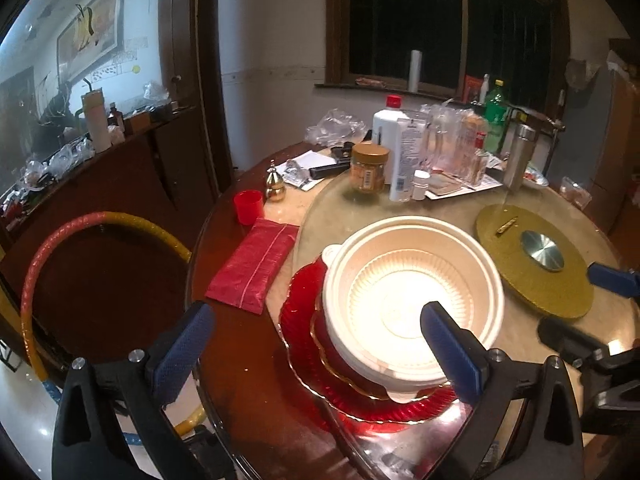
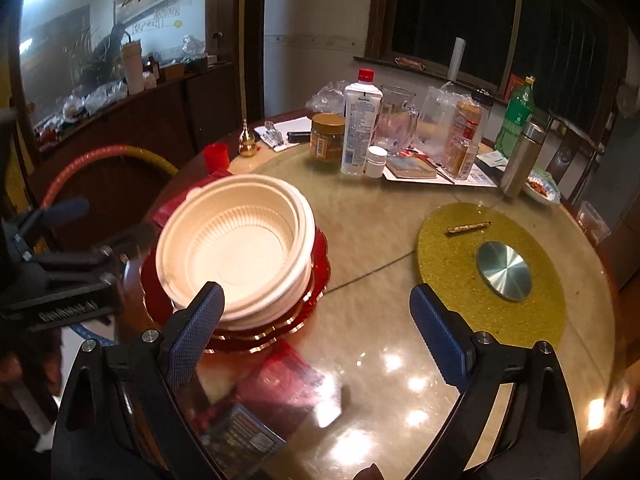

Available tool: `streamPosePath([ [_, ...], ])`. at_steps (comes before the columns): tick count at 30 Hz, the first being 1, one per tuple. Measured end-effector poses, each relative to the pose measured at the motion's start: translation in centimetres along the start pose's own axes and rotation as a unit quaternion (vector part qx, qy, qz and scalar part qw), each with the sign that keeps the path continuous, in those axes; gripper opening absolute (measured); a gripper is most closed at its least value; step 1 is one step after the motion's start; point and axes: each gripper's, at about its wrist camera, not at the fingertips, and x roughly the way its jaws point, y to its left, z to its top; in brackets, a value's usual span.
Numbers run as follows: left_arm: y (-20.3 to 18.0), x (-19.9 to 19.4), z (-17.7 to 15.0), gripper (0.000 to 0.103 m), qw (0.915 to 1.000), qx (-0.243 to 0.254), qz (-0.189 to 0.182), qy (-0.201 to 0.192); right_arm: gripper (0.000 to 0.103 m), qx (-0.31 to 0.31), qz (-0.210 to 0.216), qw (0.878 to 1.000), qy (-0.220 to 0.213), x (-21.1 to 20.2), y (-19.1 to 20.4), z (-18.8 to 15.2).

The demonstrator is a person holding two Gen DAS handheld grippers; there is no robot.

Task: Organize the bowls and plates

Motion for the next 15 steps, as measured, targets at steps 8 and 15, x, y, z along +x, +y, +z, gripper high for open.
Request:
streamPosePath([
  [8,-1.8,-0.1,-0.4,0.103,0.9991,0.038,0.012,0.011,0.095,-0.023,-0.018,1.000,0.005,-0.2,0.8,-1.0],
  [15,-2.3,-1.1,-0.9,0.103,0.9988,0.048,0.004,0.003,0.095,-0.045,-0.025,0.999,0.009,-0.2,1.9,-1.6],
])
